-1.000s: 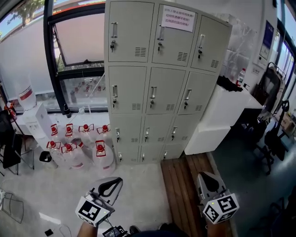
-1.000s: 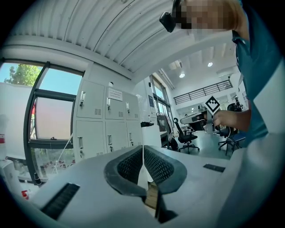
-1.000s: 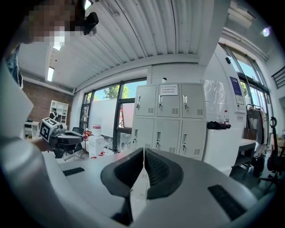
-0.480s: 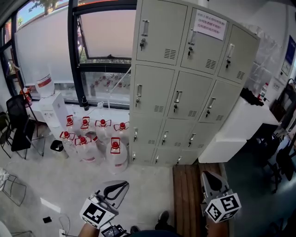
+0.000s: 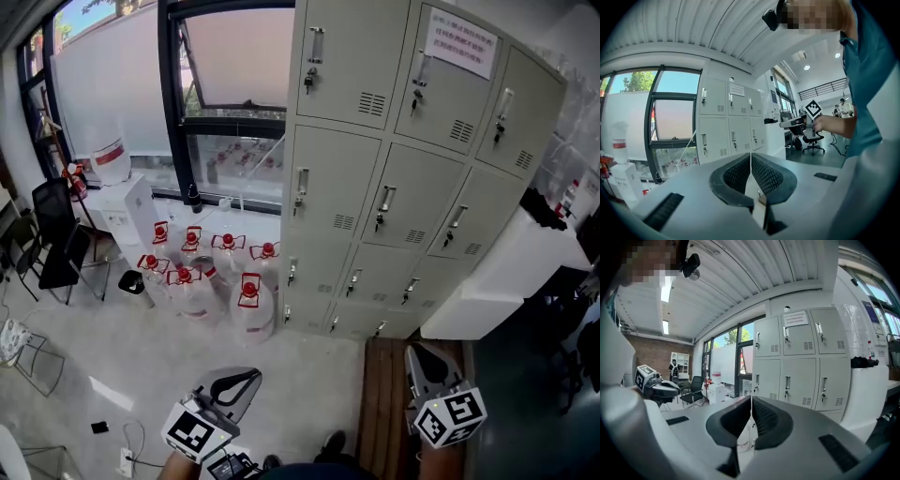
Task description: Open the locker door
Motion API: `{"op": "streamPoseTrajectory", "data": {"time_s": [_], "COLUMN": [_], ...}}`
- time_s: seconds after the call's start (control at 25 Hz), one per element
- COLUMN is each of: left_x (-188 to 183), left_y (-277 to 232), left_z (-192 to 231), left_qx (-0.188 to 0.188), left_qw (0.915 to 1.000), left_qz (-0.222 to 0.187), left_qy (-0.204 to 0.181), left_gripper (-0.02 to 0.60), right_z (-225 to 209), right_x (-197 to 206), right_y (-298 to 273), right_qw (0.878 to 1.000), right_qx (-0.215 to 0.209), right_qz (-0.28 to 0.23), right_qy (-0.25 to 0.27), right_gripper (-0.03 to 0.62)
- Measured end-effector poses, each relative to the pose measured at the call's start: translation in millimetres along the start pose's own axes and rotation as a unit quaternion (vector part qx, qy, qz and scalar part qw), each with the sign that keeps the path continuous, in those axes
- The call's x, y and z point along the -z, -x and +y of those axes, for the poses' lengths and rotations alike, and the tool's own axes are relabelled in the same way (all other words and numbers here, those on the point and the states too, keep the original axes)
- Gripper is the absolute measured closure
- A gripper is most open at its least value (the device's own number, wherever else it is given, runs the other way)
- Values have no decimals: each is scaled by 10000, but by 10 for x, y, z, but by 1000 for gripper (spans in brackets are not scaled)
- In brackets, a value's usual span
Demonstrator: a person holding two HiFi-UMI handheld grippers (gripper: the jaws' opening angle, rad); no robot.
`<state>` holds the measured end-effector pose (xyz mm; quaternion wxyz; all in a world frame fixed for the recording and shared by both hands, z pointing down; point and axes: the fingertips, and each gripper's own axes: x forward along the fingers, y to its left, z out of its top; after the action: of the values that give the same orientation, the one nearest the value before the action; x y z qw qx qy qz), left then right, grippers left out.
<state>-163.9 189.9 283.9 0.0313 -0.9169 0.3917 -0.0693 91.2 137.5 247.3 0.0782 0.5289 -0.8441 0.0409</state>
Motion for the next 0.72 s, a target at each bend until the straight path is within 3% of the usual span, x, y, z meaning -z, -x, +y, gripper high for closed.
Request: {"op": "streamPoseTrajectory", "data": {"time_s": [0.72], "left_x": [-388], "left_y": [-1840], "left_z": [-283], "left_qx": [-606], "left_qw": [9979], "left_qz": [121], "left_qy": [-169], "left_gripper": [557], "right_z": [-1832], "right_x": [48], "right_y": [-768], "right_qw": [9972], "right_qx": [-730], "right_qz": [-74], "right_qy": [-164], "right_gripper": [557]}}
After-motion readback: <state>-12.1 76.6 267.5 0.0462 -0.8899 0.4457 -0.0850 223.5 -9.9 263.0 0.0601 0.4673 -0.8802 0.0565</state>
